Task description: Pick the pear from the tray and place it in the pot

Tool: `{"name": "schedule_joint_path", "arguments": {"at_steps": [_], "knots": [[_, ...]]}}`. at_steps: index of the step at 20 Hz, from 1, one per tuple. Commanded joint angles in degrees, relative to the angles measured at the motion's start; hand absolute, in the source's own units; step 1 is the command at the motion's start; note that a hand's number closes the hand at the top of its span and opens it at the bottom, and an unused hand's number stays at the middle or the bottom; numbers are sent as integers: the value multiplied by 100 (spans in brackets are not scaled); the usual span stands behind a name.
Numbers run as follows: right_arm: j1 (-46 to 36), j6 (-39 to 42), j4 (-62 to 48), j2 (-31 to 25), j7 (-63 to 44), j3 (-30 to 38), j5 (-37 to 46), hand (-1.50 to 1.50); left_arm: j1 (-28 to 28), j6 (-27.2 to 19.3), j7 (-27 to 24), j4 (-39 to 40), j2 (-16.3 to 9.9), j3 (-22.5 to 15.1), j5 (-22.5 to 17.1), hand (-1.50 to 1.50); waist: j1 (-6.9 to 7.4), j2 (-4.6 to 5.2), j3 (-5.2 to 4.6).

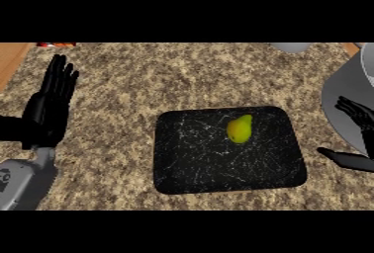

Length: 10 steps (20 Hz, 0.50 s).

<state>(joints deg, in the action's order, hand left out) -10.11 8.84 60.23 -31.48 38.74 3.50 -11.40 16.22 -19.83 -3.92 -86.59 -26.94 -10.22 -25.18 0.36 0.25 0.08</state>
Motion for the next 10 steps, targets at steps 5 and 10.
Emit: {"name": "schedule_joint_path", "arguments": {"at_steps": [5, 10], "knots": [[-6, 82, 688, -638, -908, -607, 972, -150, -360, 121, -207, 48, 186, 96, 124, 0, -11, -39, -18], [-392, 360, 1412, -742, -2187, -1019, 1281, -150, 17, 165, 8, 123, 196, 198, 202, 0, -37, -37, -17]]}}
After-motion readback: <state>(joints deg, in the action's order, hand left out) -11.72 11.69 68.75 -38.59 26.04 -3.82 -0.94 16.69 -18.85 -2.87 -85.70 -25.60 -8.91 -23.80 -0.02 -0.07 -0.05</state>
